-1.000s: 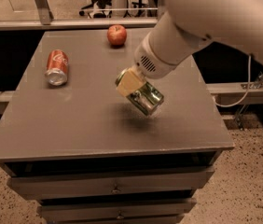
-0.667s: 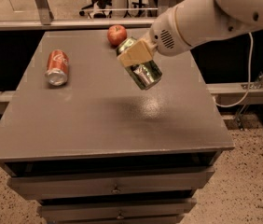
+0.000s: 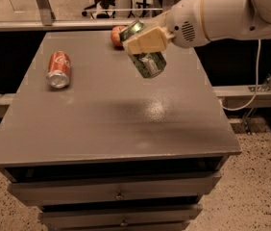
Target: Move green can near coke can
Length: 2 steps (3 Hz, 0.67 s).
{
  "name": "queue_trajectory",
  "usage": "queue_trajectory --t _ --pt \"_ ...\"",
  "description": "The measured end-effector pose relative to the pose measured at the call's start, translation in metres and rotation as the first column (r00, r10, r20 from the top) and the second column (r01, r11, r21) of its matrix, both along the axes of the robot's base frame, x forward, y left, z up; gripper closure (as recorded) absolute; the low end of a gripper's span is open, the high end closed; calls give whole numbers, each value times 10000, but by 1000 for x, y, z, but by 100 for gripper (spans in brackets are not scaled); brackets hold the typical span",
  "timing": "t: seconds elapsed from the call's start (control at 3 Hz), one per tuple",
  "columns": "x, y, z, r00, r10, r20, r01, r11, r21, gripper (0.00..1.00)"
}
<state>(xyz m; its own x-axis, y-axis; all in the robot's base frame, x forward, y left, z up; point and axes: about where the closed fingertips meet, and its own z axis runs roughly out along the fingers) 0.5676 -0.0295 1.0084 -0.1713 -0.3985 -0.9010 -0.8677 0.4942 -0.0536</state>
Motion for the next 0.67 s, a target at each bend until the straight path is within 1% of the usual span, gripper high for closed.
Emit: queue_trajectory --t 0.33,0.67 --pt "0 0 0 10000 5 34 -5 10000 -54 100" --pt "10 6 6 9992 -17 399 -17 9963 855 100"
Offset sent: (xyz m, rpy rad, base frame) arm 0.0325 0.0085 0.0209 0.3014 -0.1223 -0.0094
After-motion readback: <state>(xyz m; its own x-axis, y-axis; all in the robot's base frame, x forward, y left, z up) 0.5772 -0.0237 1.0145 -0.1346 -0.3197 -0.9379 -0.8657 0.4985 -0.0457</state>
